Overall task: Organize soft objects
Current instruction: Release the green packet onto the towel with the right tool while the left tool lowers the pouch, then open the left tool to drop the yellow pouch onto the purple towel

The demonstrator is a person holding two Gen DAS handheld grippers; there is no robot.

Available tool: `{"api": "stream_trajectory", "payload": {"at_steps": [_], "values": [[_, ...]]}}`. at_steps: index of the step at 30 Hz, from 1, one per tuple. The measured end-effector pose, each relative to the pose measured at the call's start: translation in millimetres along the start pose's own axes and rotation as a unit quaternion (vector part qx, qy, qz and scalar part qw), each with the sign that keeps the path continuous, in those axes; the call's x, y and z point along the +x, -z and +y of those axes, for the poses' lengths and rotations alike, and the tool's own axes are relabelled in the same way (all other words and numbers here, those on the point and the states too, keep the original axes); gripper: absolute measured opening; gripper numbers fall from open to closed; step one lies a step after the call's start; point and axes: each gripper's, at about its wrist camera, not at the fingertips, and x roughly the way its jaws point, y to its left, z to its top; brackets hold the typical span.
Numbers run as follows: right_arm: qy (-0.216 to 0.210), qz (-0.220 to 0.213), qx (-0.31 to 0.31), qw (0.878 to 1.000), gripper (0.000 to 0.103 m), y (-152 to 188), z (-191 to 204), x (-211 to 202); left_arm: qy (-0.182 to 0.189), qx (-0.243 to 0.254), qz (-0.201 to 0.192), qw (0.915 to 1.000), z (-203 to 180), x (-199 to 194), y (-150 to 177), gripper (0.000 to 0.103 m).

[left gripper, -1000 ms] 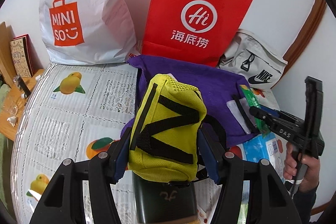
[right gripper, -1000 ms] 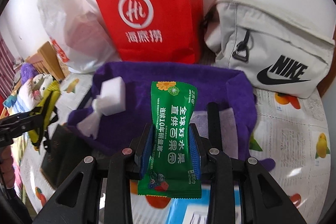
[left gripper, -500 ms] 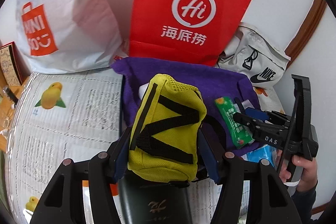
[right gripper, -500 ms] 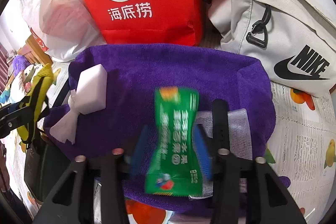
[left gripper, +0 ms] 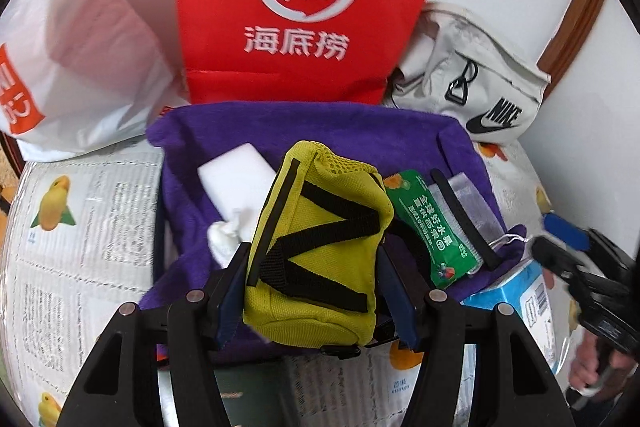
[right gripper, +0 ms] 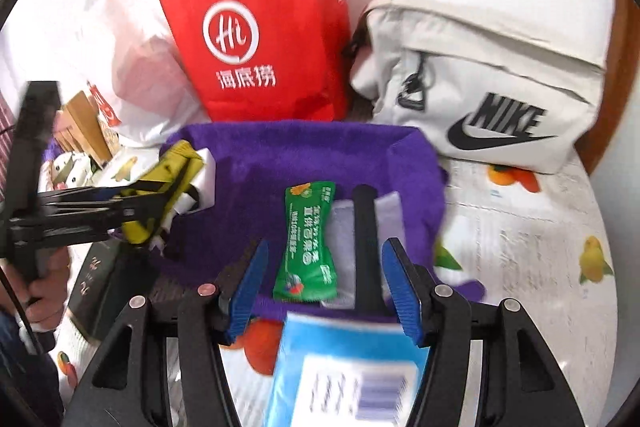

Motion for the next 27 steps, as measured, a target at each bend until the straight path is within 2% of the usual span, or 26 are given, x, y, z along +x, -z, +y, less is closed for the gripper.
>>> {"api": "stream_trajectory", "payload": {"at_steps": [5, 12, 16, 23, 25, 27], "values": [[0.031, -0.022, -0.019, 0.999, 0.059, 9.1, 1.6, -19.9, -0.016, 0.022, 0.004, 0.9996, -16.3, 16.1, -4.6, 0.059], [0.016, -0.018, -0.026, 0.999, 0.059, 26.5, 4.8, -28.0, -0.028, 0.042, 0.019, 0.9985, -28.1, 35.2, -10.5, 0.062], [0.011, -0.015, -0.014, 1.0, 0.059, 35.2, 3.5, -30.3, -0.027, 0.036, 0.026, 0.9986, -26.2, 41.2, -11.9, 0.062], [0.009, -0.013, 0.006, 1.0, 0.059, 41.9, 0.2, -33.7, -0.029, 0.043, 0.032, 0.9981, -30.8, 41.4, -9.0, 0.072], [0.007, -0.015, 0.008, 1.0, 0.059, 43.0, 1.3, -37.1, -0.033, 0.045, 0.027, 0.9981, -32.1, 36.8, -7.9, 0.073], [0.007, -0.015, 0.008, 1.0, 0.059, 44.1, 3.1, -40.0, -0.036, 0.047, 0.021, 0.998, -33.3, 29.9, -6.7, 0.078]]}}
